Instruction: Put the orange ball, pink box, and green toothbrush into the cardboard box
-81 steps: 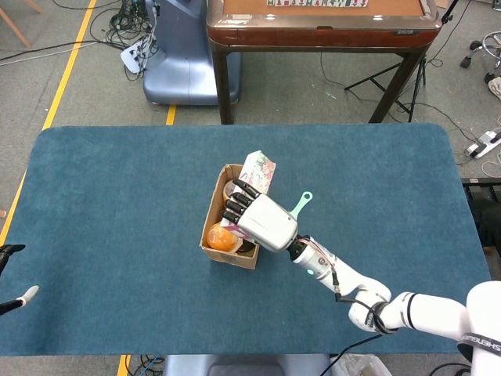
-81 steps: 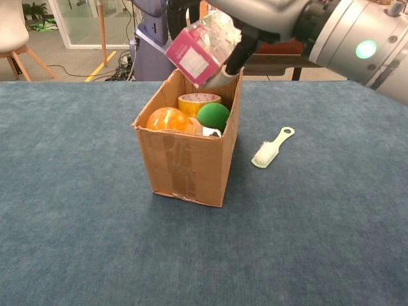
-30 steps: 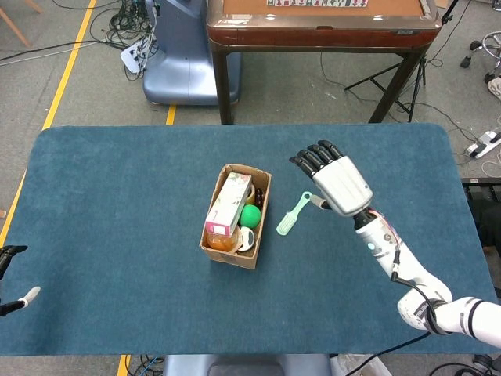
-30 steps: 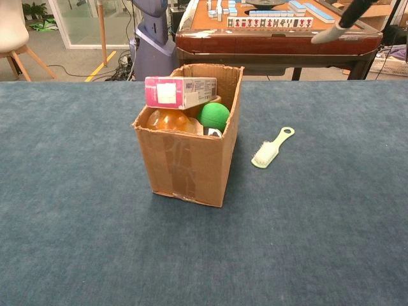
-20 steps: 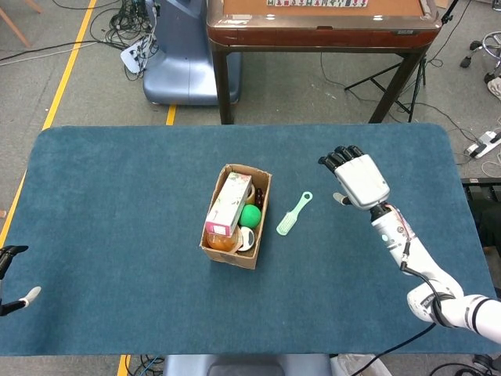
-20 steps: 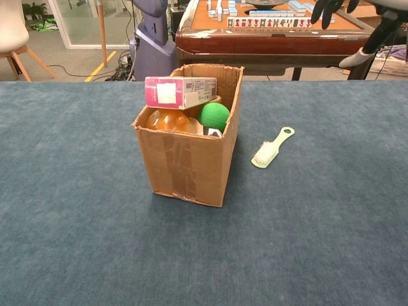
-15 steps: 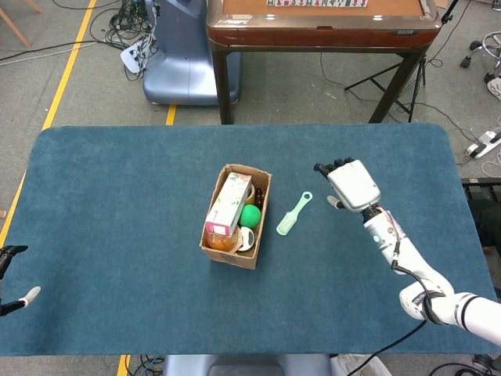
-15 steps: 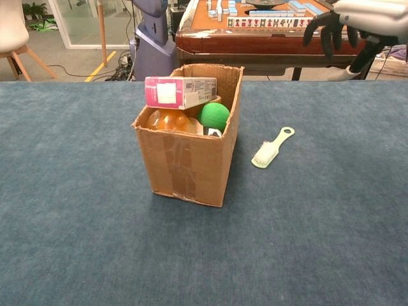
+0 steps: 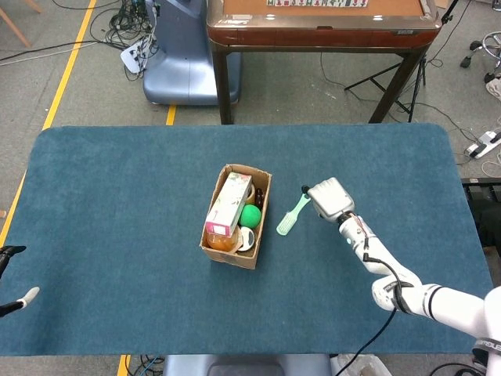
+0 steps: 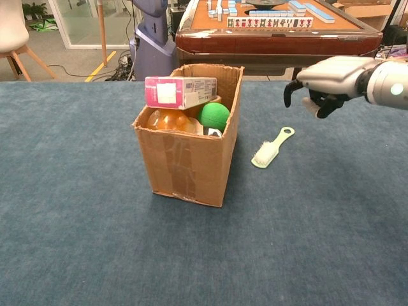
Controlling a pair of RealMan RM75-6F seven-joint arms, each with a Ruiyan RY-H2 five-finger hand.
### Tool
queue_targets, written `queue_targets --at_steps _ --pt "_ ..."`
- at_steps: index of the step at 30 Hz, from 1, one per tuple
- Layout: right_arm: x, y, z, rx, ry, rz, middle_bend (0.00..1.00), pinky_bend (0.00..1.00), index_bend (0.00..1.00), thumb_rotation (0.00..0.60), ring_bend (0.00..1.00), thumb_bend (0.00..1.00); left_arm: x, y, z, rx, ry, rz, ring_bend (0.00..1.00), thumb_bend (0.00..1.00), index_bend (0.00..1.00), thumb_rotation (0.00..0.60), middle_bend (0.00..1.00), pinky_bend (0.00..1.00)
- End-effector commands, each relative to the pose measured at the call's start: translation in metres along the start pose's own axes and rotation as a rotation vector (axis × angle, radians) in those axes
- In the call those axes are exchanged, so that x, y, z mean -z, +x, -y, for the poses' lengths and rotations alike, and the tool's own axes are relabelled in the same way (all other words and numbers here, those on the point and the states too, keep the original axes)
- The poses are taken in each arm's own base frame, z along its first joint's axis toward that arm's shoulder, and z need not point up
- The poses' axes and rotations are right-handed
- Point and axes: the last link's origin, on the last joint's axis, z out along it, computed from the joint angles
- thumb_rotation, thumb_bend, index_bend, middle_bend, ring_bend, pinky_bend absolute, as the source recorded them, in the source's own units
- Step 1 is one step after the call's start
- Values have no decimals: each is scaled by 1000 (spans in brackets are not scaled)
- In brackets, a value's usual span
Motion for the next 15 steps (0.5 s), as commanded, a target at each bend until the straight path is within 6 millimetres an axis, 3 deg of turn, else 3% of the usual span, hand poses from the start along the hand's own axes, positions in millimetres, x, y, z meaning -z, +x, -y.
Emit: queue_targets --at_steps 1,15 --pt "-11 -10 13 10 14 45 1000 1000 315 600 1000 960 0 1 0 2 1 -1 259 112 258 600 278 416" --pt "-33 -22 40 -8 55 61 1000 1000 315 600 1000 1000 1 3 2 10 4 -7 259 112 258 600 278 416"
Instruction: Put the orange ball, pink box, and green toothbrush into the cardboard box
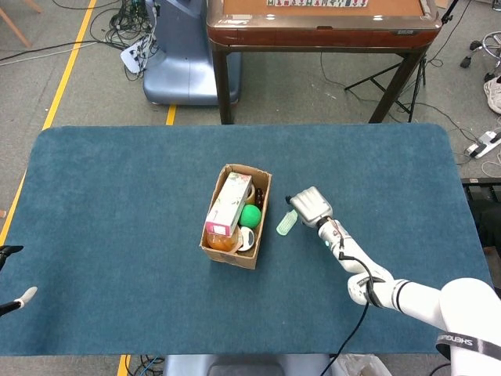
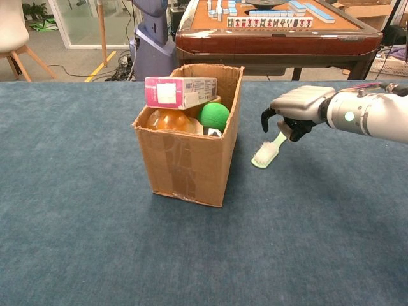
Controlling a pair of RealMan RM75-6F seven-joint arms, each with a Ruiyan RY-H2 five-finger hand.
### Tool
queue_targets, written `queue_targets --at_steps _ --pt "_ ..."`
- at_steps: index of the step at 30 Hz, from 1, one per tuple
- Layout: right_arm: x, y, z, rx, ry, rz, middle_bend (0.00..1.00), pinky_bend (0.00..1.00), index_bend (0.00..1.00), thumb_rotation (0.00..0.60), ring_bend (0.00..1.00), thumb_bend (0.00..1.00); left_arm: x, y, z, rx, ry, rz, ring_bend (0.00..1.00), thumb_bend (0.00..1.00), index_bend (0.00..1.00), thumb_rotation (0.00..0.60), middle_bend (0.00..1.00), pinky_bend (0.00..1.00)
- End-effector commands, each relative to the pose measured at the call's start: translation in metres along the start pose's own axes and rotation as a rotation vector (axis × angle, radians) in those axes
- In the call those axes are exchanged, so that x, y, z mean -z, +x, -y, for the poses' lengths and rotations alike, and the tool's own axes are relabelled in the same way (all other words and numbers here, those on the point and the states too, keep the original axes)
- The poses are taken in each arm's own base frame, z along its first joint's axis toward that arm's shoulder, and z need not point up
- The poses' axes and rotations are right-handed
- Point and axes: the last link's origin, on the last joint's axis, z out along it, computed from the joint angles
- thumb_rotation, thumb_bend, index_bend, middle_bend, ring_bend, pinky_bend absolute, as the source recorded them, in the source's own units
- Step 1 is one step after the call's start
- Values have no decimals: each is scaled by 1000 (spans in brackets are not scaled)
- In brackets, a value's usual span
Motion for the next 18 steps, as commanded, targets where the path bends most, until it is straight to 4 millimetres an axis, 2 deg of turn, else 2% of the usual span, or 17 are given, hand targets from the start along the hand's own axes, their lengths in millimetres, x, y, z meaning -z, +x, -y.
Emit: queue_targets --at_steps 1,18 --pt "-2 -1 4 -2 8 -2 1000 1000 315 600 1000 1000 0 1 0 -1 1 -3 259 112 258 600 278 416" --pt "-4 -13 4 -11 10 16 1000 1000 315 600 1000 1000 2 7 4 7 12 -28 259 112 258 600 278 416"
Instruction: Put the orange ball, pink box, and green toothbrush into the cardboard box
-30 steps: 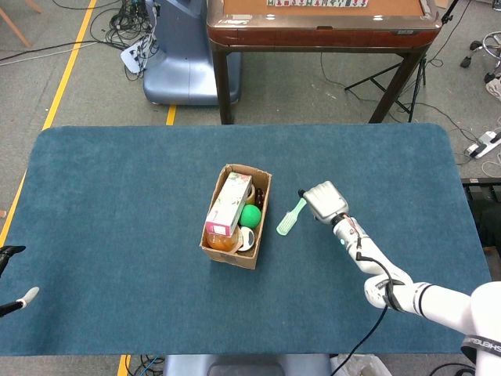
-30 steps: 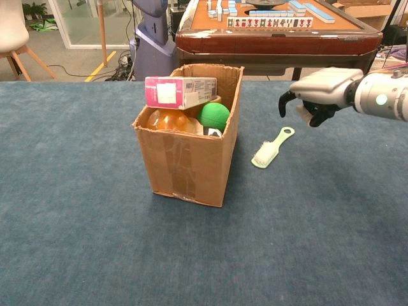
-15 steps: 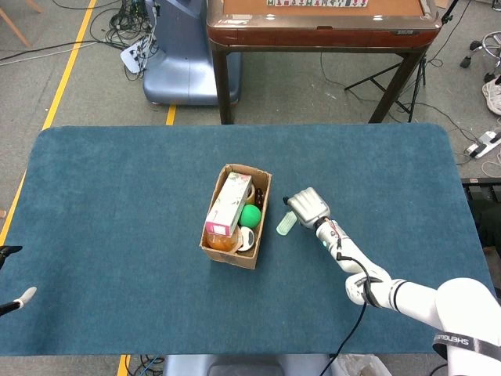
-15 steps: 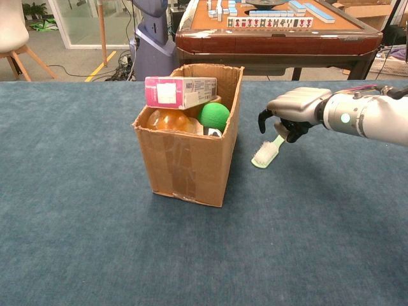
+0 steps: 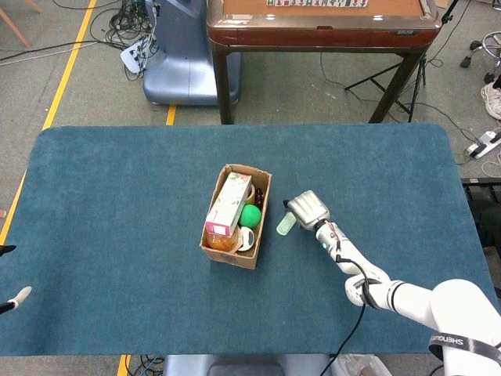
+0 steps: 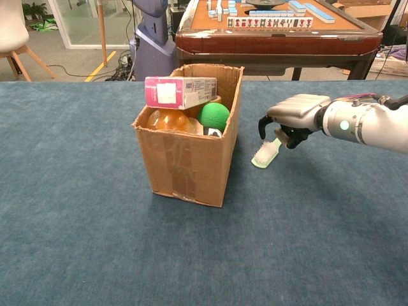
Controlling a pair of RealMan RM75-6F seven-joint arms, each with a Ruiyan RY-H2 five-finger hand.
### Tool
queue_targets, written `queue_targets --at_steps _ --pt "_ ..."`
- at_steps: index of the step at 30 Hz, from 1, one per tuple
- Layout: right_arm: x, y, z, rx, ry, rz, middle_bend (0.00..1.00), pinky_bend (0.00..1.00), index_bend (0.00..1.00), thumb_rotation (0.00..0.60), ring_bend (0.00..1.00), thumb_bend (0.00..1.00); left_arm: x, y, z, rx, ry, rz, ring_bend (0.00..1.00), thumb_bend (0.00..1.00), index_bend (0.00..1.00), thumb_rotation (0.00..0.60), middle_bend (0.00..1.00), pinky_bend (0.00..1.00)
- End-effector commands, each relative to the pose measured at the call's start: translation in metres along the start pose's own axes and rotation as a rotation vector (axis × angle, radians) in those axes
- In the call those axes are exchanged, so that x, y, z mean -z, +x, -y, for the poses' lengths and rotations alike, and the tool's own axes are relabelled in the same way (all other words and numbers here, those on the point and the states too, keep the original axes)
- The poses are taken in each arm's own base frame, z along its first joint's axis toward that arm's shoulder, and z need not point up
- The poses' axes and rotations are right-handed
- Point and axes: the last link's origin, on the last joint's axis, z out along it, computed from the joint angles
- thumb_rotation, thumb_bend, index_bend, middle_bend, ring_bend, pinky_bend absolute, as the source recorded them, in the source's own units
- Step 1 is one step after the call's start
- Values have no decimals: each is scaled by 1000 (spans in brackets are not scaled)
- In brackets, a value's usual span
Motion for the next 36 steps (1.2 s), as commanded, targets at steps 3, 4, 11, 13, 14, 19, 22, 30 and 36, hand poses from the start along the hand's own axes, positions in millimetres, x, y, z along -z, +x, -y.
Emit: queue_targets --at_steps 3,4,11,13,14,19,22,30,36 --pt "0 -2 -1 2 1 5 1000 1000 315 600 1000 1000 0 0 0 0 -1 0 259 112 258 600 278 416" --pt "0 -3 0 2 1 5 1000 1000 315 600 1000 1000 0 0 0 -1 -2 0 259 112 258 600 278 416" --pt "0 -4 -1 1 1 5 1000 1000 315 600 1000 1000 0 1 0 0 0 -4 259 112 258 600 278 416" --pt "1 -4 -1 3 1 8 1000 1000 315 600 1000 1000 0 1 1 0 0 -3 259 112 258 600 278 416" --pt "1 -5 -1 4 1 10 1000 1000 315 600 1000 1000 0 1 1 1 0 -3 259 112 258 600 278 416" --pt "3 -9 -2 8 2 20 1000 1000 315 600 1000 1000 1 2 0 1 0 -5 259 112 258 600 278 416" --pt "5 -12 -4 9 0 26 1000 1000 315 600 1000 1000 1 2 0 1 1 -4 259 112 258 600 278 416" --pt "13 -15 -10 10 -7 31 1000 1000 315 600 1000 1000 0 1 1 -2 2 0 258 112 258 600 278 416" --pt "24 -19 -17 18 -14 46 1000 1000 315 600 1000 1000 0 1 1 -3 4 2 259 112 258 600 278 416"
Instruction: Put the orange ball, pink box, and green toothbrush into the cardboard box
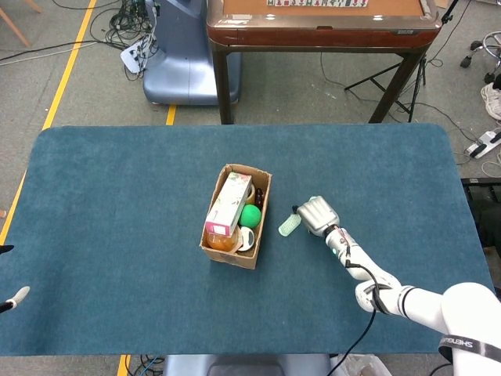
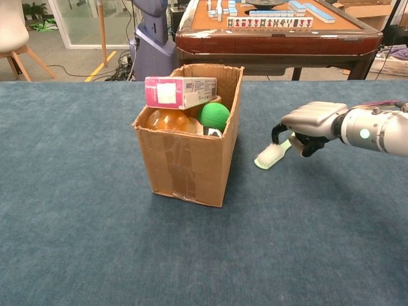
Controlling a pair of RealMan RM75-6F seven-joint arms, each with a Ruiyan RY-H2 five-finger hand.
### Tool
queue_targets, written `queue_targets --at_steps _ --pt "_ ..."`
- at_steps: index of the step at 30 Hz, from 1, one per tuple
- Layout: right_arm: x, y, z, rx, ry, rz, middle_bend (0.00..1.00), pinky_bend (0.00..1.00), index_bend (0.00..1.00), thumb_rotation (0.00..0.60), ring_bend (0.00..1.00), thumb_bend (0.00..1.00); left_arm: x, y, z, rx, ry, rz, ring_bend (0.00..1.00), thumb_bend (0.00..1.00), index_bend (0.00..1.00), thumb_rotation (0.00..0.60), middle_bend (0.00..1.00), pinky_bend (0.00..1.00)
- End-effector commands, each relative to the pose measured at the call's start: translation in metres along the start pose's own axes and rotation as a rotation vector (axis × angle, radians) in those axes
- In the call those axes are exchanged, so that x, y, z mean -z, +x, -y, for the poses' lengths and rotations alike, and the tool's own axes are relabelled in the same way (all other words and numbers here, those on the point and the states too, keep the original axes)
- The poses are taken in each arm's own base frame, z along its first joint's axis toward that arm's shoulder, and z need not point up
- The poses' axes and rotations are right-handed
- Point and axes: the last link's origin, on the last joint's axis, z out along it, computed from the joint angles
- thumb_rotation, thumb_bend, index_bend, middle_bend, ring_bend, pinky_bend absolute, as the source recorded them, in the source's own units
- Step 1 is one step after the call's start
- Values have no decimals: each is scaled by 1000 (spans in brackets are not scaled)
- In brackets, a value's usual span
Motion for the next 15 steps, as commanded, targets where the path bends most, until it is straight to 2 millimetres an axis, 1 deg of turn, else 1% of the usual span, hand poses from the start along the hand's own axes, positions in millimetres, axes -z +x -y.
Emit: queue_targets --at_steps 1,15 --pt "5 -3 -4 6 -6 13 1000 1000 315 600 1000 1000 0 0 0 -1 -1 1 259 112 258 600 278 416" --pt "28 -14 -11 32 -16 65 1000 1000 364 600 1000 1000 -1 -3 0 -6 1 11 259 112 258 600 278 416"
